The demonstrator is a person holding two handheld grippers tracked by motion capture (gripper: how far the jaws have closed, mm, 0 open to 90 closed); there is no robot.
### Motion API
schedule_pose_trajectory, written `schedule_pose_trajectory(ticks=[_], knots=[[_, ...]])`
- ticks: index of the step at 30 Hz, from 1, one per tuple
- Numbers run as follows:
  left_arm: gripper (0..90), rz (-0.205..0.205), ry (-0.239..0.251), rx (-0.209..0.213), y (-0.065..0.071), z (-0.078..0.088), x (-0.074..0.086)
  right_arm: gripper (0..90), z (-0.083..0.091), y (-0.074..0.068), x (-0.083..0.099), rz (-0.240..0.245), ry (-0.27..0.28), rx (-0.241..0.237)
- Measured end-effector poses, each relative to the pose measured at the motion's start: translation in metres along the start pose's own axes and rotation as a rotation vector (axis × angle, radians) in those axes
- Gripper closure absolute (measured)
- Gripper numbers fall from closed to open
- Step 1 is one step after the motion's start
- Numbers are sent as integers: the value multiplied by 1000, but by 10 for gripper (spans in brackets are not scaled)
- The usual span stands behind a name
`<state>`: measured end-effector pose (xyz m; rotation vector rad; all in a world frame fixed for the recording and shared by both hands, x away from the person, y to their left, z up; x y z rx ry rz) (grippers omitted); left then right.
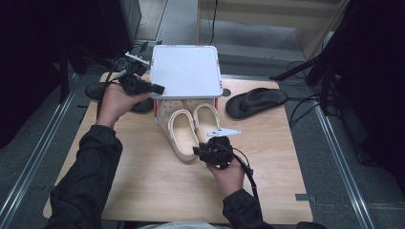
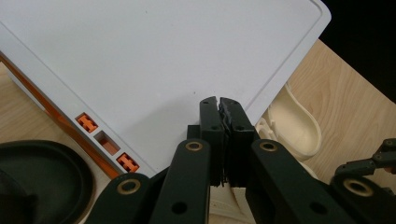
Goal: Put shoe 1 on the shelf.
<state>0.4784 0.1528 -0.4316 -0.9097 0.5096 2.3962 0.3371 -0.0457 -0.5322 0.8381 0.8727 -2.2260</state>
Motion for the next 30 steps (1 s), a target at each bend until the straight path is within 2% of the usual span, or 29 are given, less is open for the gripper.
schedule_pose_trajectory(ticks=[8, 15, 21, 30], knots=[[891, -3, 1, -1, 0, 0, 0, 704, -5, -2, 17, 14, -9, -4], [891, -2, 1, -1, 0, 0, 0, 774, -16, -8, 31, 70, -40, -15], [891, -7, -1, -6, 1, 0, 0, 897, -25, -10, 42, 55, -63, -45], [891, -3, -1, -3, 1, 0, 0, 900, -35, -3, 44, 9, -68, -55]])
Point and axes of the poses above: each handheld gripper's, and its own axes: z roughly backward along the jaws, x roughly out of its underside, y roughly to its right, the point moved 8 cm from there along -z, roughly forward along the jaws, and after that the axes turned 10 degrees about -x, right-handed, at the moved point
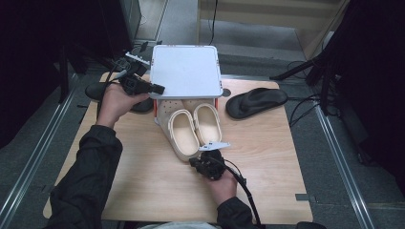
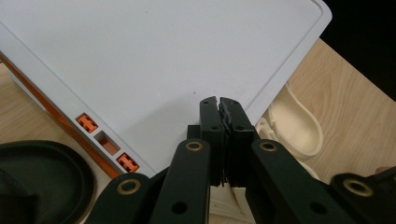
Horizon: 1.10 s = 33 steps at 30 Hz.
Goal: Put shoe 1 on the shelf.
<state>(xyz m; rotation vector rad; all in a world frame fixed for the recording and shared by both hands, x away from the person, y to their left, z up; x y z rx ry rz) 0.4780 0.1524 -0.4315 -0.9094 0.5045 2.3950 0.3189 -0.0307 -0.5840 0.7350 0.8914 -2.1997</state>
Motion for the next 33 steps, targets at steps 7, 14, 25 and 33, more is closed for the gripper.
schedule_pose_trajectory(ticks=[7, 14, 25, 33], knots=[[891, 0, 0, 0, 0, 0, 0, 900, -4, -1, -4, -9, -9, -7], [891, 1, 1, -2, 0, 0, 0, 900, -7, -5, -10, -12, -12, -17], [891, 0, 1, -3, 0, 0, 0, 900, -15, -6, -28, 6, -9, 9], [891, 5, -1, -2, 0, 0, 0, 900, -27, -4, -48, 10, -13, 26]])
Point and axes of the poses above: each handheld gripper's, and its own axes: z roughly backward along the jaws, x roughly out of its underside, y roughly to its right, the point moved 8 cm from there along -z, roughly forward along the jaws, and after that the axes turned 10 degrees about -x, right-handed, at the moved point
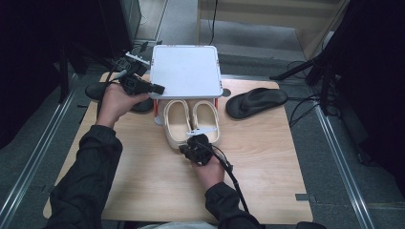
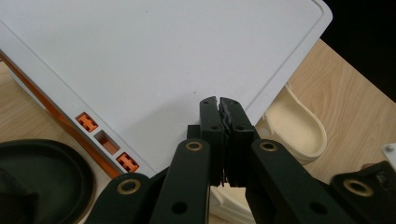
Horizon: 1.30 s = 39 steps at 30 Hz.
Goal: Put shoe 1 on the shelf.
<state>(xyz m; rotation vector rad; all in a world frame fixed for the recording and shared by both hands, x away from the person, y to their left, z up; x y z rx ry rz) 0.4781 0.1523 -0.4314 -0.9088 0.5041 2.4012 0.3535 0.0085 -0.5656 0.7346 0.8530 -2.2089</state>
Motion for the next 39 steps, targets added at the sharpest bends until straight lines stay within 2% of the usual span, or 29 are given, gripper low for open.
schedule_pose_trajectory(ticks=[2, 5, 11, 14, 20, 23, 28, 34, 39], knots=[[891, -1, -1, 1, 0, 0, 0, 900, -4, 1, -4, -3, 2, -2], [891, -2, 0, -1, 0, 0, 0, 900, -10, 6, -10, 0, 5, 34], [891, -1, 0, -1, 0, 0, 0, 900, -21, 12, -23, -40, 16, 32], [890, 2, 1, 3, 0, 0, 0, 900, -27, 14, -28, -10, 8, 53], [890, 1, 2, 1, 0, 0, 0, 900, -39, 17, -41, 1, 17, 88], [890, -2, 2, -2, 0, 0, 0, 900, -44, 20, -48, -20, 6, 86], [890, -4, 2, -3, 0, 0, 0, 900, -49, 27, -57, -7, 2, 114], [891, -8, 1, -7, 0, 0, 0, 900, -58, 35, -68, -21, 14, 140], [891, -6, 2, -1, 0, 0, 0, 900, -58, 33, -70, -22, 24, 131]])
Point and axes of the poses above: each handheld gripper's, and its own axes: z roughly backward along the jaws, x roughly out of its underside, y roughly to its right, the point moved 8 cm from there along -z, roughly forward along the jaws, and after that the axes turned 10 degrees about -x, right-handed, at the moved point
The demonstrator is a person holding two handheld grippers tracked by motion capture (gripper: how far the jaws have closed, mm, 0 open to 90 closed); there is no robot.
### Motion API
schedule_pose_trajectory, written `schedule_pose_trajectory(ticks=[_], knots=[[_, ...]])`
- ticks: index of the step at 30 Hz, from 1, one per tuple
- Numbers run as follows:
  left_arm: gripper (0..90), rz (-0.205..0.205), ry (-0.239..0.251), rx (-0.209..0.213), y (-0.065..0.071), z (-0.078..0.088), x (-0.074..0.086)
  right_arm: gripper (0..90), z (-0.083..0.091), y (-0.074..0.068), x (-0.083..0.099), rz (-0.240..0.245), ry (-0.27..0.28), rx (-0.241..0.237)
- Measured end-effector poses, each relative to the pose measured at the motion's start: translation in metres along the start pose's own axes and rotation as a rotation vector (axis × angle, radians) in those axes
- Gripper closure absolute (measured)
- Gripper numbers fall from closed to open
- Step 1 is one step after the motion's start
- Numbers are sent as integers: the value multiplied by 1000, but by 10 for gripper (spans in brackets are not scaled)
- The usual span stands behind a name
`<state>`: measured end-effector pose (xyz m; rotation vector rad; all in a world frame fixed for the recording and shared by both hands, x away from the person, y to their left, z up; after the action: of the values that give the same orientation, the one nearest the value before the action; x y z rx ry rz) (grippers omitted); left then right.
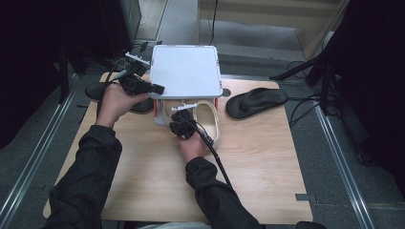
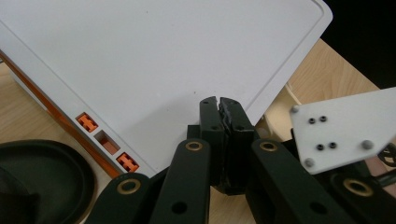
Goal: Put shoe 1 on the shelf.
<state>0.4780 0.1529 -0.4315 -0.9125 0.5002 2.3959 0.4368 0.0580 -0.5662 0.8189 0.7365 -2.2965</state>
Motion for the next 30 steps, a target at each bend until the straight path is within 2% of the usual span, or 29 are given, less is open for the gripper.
schedule_pose_trajectory(ticks=[4, 8, 14, 21, 24, 30], knots=[[890, -2, -1, -2, 0, 0, 0, 900, 10, -7, -2, 9, 19, -28], [890, 1, 0, -3, 0, 0, 0, 900, 25, -16, -2, 39, 23, -50], [890, 2, 0, -4, 0, 0, 0, 900, 48, -24, 13, 44, 27, -96], [890, 3, 0, -1, 0, 0, 0, 900, 73, -19, 35, 37, 14, -105], [890, 3, 0, 0, 0, 0, 0, 900, 82, -15, 44, 52, 8, -95], [890, 4, 1, -1, 0, 0, 0, 900, 98, -7, 60, 40, 10, -101]])
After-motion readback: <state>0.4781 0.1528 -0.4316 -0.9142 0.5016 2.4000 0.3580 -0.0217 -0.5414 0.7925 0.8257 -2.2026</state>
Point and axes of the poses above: each handheld gripper's, and its own axes: z roughly backward along the jaws, x roughly out of its underside, y roughly to its right, the point moved 8 cm from there along -z, roughly forward along the jaws, and after that the axes turned 10 degrees about -x, right-handed, at the moved point
